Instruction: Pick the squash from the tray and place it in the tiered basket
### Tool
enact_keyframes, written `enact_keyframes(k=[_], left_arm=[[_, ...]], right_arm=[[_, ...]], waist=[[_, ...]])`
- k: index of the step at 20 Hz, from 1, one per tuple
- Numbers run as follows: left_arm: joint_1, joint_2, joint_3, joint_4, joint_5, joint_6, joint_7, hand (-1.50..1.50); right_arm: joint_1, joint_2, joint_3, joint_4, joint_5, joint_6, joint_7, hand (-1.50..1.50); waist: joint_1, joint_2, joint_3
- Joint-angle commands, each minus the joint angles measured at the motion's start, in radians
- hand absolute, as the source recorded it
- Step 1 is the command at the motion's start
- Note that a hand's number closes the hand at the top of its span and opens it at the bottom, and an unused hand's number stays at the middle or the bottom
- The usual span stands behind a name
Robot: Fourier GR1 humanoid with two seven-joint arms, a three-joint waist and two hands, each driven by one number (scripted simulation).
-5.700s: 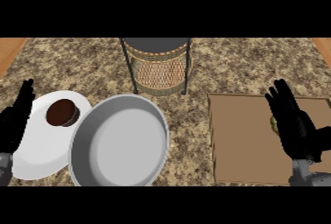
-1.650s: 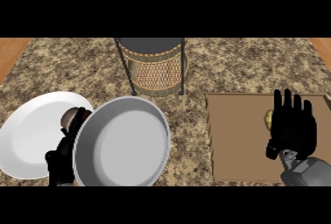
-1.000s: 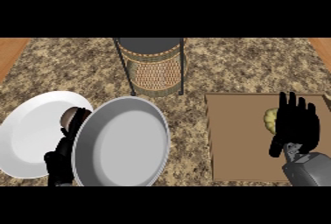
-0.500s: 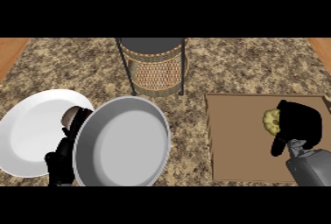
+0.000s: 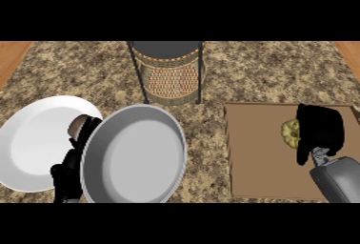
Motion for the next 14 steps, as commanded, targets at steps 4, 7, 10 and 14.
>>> enact_keyframes(k=[4,7,10,14], left_arm=[[0.036,-0.001,-0.012,0.067,0.019,-0.04,0.025,0.0],[0.015,-0.005,0.006,0.08,0.02,-0.029,0.033,0.0],[0.01,-0.031,-0.015,0.089,0.0,-0.011,0.04,0.0],[-0.007,-0.005,0.029,0.07,0.014,-0.004,0.09,0.0]], right_arm=[[-0.062,0.141,0.037,0.009,-0.214,0.031,-0.263,1.5],[-0.123,0.196,-0.004,-0.015,-0.34,0.132,-0.31,1.5],[-0.182,0.256,-0.094,-0.08,-0.436,0.142,-0.279,1.5],[-0.242,0.275,-0.244,-0.205,-0.572,0.153,-0.23,1.5]], waist=[[0.029,0.033,-0.005],[0.012,0.029,-0.007],[-0.007,0.023,-0.008],[-0.028,0.017,-0.007]])
